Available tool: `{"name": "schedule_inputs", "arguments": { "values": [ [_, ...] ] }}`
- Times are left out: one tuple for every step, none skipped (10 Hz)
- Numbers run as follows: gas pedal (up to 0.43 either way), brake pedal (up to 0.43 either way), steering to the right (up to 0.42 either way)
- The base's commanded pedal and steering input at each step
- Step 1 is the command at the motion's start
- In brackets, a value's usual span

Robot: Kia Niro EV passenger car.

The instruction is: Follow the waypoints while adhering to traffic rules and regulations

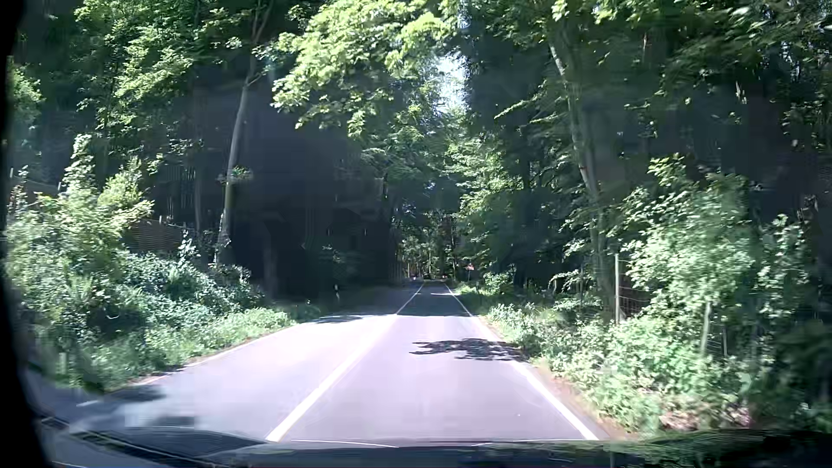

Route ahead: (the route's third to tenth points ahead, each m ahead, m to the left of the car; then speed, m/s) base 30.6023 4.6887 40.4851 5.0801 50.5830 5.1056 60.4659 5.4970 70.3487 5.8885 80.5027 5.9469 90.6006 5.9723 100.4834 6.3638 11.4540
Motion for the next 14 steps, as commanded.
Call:
{"name": "schedule_inputs", "arguments": {
  "values": [
    [0.350, 0.000, -0.016],
    [0.350, 0.000, -0.021],
    [0.350, 0.000, -0.020],
    [0.350, 0.000, -0.020],
    [0.350, 0.000, -0.019],
    [0.350, 0.000, -0.016],
    [0.350, 0.000, -0.014],
    [0.350, 0.000, -0.014],
    [0.350, 0.000, -0.010],
    [0.358, 0.000, -0.005],
    [0.370, 0.000, -0.001],
    [0.378, 0.000, -0.001],
    [0.390, 0.000, -0.001],
    [0.398, 0.000, -0.001]
  ]
}}
